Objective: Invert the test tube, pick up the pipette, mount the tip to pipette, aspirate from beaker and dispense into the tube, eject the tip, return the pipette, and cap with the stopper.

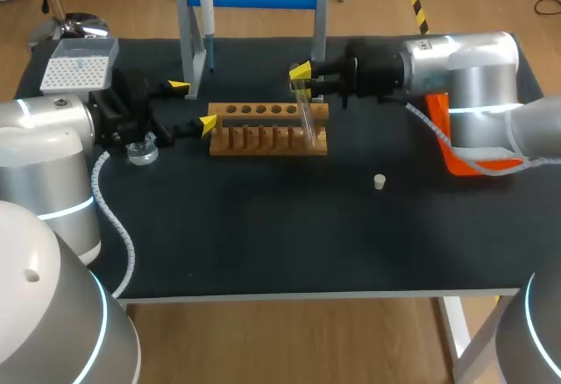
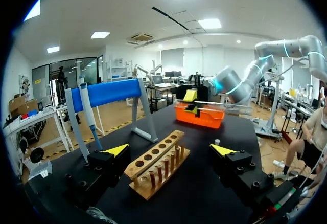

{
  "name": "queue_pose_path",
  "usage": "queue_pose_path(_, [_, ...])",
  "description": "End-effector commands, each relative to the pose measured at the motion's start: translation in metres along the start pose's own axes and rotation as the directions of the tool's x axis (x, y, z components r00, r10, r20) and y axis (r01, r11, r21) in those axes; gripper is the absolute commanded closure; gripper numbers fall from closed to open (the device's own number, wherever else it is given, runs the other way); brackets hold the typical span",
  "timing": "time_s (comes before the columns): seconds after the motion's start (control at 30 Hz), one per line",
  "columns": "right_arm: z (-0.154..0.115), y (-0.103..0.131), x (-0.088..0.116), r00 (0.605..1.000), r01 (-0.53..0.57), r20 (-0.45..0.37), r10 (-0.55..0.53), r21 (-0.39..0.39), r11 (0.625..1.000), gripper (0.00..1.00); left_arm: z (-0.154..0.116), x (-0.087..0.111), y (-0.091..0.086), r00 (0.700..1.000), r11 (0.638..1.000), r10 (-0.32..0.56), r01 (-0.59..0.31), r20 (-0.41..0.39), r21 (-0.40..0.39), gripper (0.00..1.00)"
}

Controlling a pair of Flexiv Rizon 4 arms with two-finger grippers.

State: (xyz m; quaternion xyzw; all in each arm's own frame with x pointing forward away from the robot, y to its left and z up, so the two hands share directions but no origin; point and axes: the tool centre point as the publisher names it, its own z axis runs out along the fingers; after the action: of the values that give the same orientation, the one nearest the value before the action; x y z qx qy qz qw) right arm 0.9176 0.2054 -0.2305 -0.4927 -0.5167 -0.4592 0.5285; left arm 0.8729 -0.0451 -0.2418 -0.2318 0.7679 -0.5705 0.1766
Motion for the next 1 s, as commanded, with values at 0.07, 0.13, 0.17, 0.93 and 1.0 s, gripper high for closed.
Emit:
queue_pose_path(0.07, [-0.0027,-0.0027,0.0046,0.999,0.024,-0.031,-0.025,-0.018,1.0,1.0,0.0008,0.0001,0.0005,1.0,1.0,0.0,0.0,0.002,0.002,0.0])
queue_pose_path(0.13, [-0.0035,-0.0029,0.0065,0.998,0.037,-0.053,-0.039,-0.025,0.999,1.0,0.0008,0.0001,0.0005,1.0,1.0,0.0,0.0,0.002,0.002,0.0])
queue_pose_path(0.17, [-0.0038,-0.0028,0.0073,0.998,0.037,-0.057,-0.039,-0.026,0.999,1.0,0.0008,0.0001,0.0005,1.0,1.0,0.0,0.0,0.002,0.002,0.0])
queue_pose_path(0.93, [-0.0046,-0.0032,0.0086,0.996,0.068,-0.054,-0.069,-0.023,0.997,1.0,0.0008,0.0001,0.0005,1.0,1.0,0.0,0.0,0.002,0.002,0.0])
queue_pose_path(1.0, [-0.0046,-0.0032,0.0086,0.996,0.068,-0.054,-0.069,-0.023,0.997,1.0,-0.0014,-0.0015,-0.0053,0.999,0.999,0.031,-0.032,0.027,0.032,0.0])
